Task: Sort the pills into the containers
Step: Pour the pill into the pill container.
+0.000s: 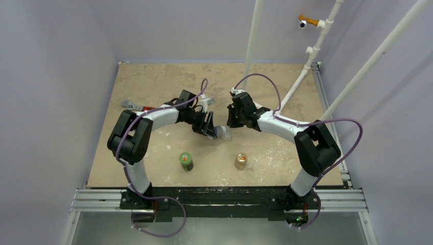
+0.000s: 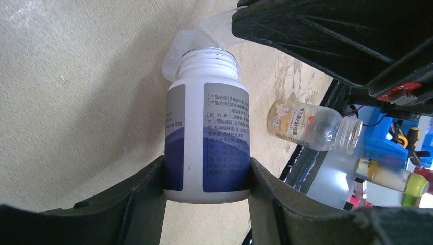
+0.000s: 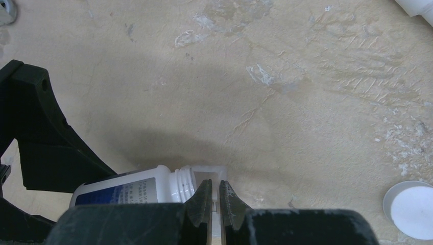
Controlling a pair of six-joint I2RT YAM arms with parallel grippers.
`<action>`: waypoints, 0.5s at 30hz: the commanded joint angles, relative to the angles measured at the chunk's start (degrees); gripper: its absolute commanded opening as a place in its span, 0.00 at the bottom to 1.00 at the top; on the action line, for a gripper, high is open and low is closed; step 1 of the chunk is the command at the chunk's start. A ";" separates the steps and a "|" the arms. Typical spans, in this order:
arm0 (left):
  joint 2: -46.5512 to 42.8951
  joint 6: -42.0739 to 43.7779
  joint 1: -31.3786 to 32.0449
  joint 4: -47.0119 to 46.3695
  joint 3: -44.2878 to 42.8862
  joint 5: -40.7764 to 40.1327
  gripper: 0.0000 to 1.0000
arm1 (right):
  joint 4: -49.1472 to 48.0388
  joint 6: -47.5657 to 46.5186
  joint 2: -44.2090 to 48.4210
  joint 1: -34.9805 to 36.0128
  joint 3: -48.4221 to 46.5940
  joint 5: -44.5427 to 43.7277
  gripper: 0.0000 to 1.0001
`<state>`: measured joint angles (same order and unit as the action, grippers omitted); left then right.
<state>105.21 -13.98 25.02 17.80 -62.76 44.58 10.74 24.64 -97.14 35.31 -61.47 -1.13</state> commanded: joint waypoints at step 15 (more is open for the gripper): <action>0.55 -0.86 -1.02 3.84 -3.25 1.47 0.00 | -1.45 0.41 0.09 -0.07 -0.14 0.60 0.00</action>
<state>106.13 -14.61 24.49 20.95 -64.66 45.45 10.72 24.64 -97.14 35.29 -61.47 -0.49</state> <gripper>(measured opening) 0.517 0.022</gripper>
